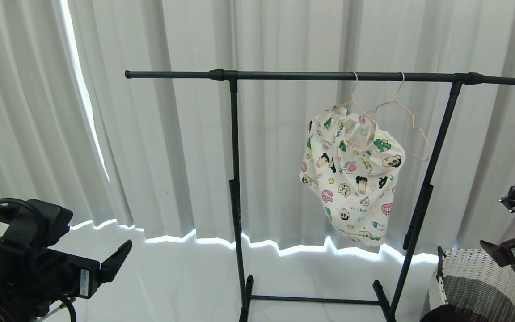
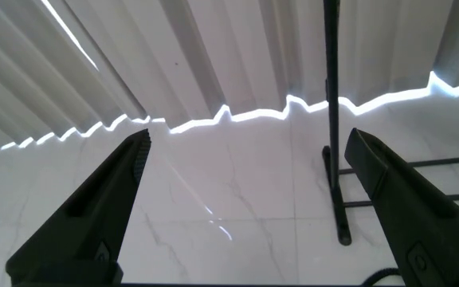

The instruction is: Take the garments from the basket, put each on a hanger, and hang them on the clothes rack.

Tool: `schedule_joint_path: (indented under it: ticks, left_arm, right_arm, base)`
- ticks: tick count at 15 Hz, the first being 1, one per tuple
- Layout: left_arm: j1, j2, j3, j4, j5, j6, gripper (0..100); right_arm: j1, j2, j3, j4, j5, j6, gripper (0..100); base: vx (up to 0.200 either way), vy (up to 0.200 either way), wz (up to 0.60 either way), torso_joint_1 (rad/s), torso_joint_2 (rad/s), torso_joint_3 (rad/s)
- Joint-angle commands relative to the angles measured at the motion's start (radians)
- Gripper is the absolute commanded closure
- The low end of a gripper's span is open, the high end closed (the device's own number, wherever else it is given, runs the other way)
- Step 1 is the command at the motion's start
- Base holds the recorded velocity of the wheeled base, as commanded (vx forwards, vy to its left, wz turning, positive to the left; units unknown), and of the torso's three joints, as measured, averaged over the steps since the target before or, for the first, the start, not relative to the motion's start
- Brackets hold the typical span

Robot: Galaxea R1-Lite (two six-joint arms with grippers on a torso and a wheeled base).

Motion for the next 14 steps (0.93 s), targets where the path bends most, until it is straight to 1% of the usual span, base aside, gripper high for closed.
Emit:
schedule_joint_path:
  ticks: [1, 5, 9, 14]
  left_arm:
    - [0.031, 0.000, 0.009, 0.000, 0.000, 0.000, 0]
    - [0.073, 0.000, 0.012, -0.001, 0.000, 0.000, 0]
    - [0.071, -0.010, 0.024, 0.000, -0.001, 0.006, 0]
    - [0.068, -0.019, 0.029, 0.000, -0.001, 0.006, 0]
  right_arm:
    - [0.000, 0.002, 0.000, -0.003, 0.001, -0.006, 0]
    - [0.000, 0.002, 0.003, -0.003, -0.001, -0.015, 0]
    - [0.000, 0.002, 0.026, -0.027, -0.001, -0.017, 0]
    - [0.000, 0.003, 0.026, -0.027, -0.001, -0.017, 0]
  base:
    - [0.000, 0.000, 0.00, -0.119, 0.33, 0.193]
    - [0.000, 0.000, 0.00, -0.033, 0.09, 0.060]
    - [0.000, 0.000, 0.00, 0.000, 0.00, 0.000]
    - [0.000, -0.200, 0.00, -0.001, 0.00, 0.009]
